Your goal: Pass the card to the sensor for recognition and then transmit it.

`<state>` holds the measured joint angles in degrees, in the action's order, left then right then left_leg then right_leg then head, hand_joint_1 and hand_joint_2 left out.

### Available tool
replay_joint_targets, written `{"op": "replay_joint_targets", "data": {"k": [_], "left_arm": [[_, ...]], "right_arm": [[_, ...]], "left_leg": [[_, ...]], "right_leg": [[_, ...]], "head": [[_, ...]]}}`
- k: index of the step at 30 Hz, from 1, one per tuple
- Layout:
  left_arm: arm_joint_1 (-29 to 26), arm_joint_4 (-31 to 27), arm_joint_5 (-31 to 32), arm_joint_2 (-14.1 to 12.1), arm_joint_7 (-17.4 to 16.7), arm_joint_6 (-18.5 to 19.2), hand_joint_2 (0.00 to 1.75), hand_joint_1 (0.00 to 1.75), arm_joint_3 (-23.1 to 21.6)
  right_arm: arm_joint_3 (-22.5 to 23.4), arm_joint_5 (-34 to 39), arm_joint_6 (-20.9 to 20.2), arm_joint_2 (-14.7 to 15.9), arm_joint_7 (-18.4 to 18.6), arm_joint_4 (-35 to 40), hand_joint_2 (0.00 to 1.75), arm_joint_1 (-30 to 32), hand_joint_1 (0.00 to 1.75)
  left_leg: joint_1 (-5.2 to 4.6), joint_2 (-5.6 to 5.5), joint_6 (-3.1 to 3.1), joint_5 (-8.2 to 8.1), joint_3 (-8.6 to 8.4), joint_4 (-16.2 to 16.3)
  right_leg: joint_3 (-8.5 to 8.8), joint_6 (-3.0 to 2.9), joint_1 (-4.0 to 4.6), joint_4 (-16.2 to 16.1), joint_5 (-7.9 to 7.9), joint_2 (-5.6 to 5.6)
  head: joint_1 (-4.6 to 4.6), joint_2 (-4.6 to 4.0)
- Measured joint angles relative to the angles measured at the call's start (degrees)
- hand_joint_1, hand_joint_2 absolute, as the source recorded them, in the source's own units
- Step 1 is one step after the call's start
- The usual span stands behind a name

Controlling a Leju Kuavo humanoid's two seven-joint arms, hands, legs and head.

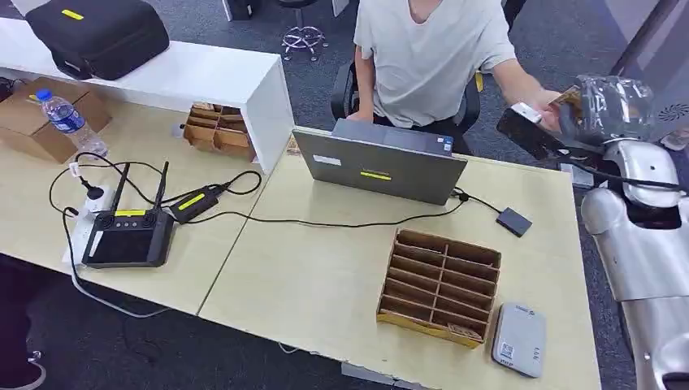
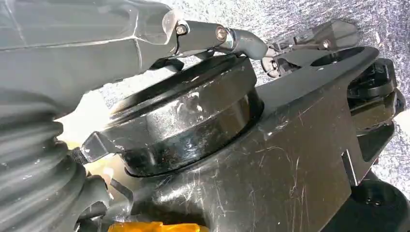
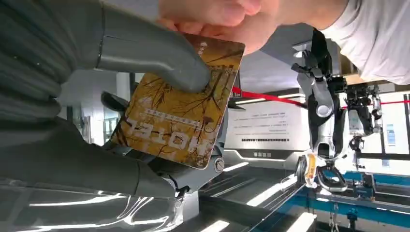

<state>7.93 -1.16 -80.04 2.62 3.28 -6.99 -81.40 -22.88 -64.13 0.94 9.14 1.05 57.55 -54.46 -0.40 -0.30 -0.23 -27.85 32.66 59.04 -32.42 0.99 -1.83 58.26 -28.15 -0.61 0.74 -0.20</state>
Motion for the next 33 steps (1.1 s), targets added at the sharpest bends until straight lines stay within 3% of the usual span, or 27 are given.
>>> {"op": "replay_joint_targets", "data": {"k": [13,14,19,26,33], "left_arm": [[-0.03,0.0,-0.04,0.0,0.35,0.48,1.75,0.0,-0.02],[-0.05,0.0,-0.13,0.0,0.61,0.77,0.0,0.0,0.0],[-0.82,0.0,-0.11,-0.22,6.43,2.89,0.0,0.0,-0.02],[-0.95,0.0,-1.53,-0.31,6.51,2.82,0.0,0.0,-0.02],[-1.09,0.0,-3.82,-0.22,6.6,2.82,0.0,0.0,-0.02]], "right_arm": [[0.02,0.55,0.0,0.0,-0.35,-0.02,1.75,0.01,1.75],[0.02,0.63,0.0,0.0,-0.39,-0.02,1.75,0.01,1.75],[0.02,1.81,0.11,0.2,-1.01,0.04,1.75,0.14,1.75],[2.15,4.33,3.78,2.93,-1.07,3.72,1.75,5.24,1.75],[9.37,8.63,8.04,7.76,-4.72,13.3,1.75,18.0,1.75]], "left_leg": [[0.0,0.0,0.0,0.0,0.0,0.0],[0.0,0.0,0.0,0.0,0.0,0.0],[0.0,0.02,0.0,0.0,0.01,0.02],[0.0,-0.03,0.0,-0.01,0.05,0.04],[0.0,-0.08,0.04,-0.07,0.1,0.04]], "right_leg": [[0.0,0.0,0.0,0.0,0.0,0.0],[0.0,0.0,0.0,0.0,0.0,0.0],[-0.09,0.0,-0.02,0.0,0.0,0.07],[-0.08,0.0,-0.03,-0.05,0.0,0.0],[-0.07,0.01,-0.03,-0.13,0.0,-0.05]], "head": [[0.0,0.0],[0.02,0.0],[0.02,0.0],[0.02,0.0],[0.0,0.0]]}}
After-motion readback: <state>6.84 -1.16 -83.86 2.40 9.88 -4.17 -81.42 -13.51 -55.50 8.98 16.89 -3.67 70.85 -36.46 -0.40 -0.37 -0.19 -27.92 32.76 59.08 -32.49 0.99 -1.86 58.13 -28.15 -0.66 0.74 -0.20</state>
